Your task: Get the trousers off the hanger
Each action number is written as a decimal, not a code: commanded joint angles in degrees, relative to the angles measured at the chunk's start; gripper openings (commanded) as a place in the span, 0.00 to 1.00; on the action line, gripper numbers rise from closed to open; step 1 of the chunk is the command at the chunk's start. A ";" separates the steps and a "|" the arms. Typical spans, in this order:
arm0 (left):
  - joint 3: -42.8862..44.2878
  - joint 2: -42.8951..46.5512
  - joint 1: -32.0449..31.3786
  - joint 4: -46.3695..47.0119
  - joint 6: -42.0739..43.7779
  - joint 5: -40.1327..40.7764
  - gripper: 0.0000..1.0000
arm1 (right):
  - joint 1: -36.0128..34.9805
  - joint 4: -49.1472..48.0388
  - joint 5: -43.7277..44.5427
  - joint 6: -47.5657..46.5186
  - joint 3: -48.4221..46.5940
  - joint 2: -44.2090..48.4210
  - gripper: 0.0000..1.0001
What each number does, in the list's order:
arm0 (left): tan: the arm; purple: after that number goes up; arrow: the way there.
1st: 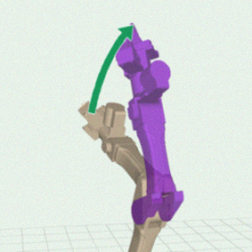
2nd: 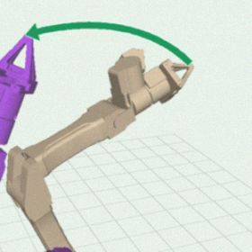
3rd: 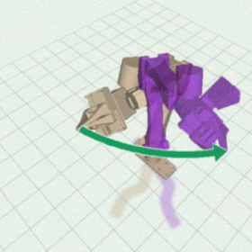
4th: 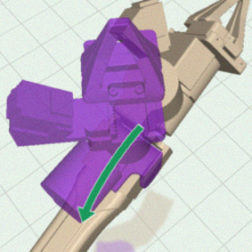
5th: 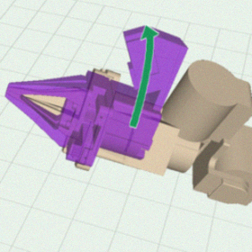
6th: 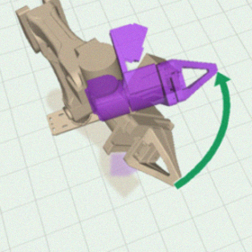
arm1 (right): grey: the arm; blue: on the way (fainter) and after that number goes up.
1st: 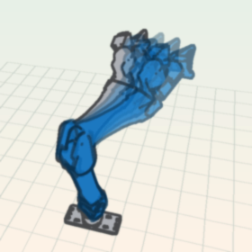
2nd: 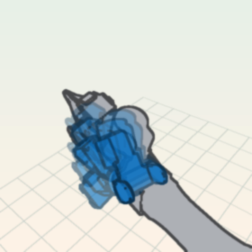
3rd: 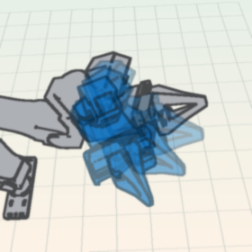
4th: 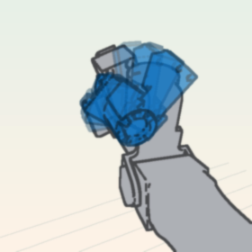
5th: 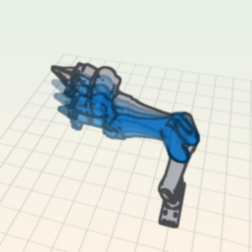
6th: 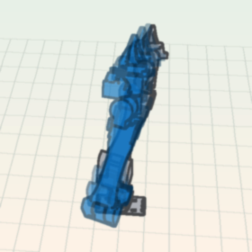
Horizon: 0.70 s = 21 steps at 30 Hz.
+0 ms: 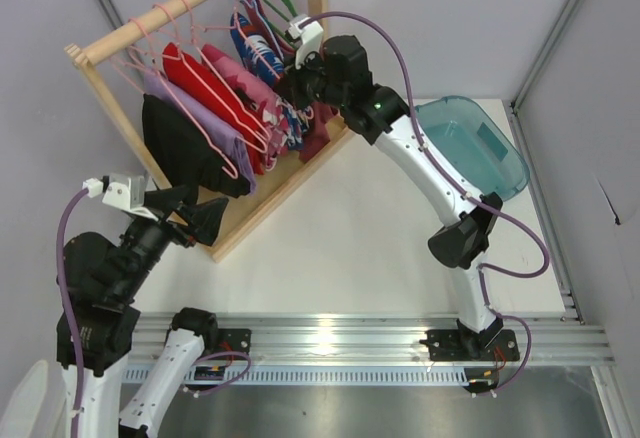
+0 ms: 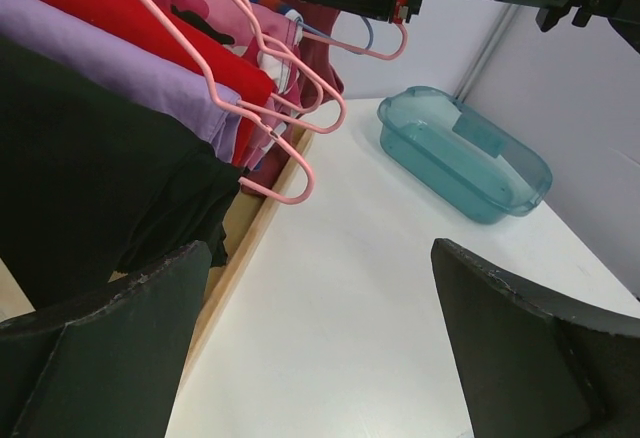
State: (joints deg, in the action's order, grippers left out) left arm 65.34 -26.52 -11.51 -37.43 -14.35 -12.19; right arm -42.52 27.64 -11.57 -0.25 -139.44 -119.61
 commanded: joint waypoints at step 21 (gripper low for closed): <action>-1.53 0.42 -0.27 1.92 1.69 0.85 1.00 | -4.76 -17.88 11.57 -2.47 -1.01 3.95 0.00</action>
State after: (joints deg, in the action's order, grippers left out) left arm 64.29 -26.48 -11.51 -37.36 -13.87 -12.05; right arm -45.58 23.70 -3.22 -0.95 -138.34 -119.66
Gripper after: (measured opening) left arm 0.994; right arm 0.052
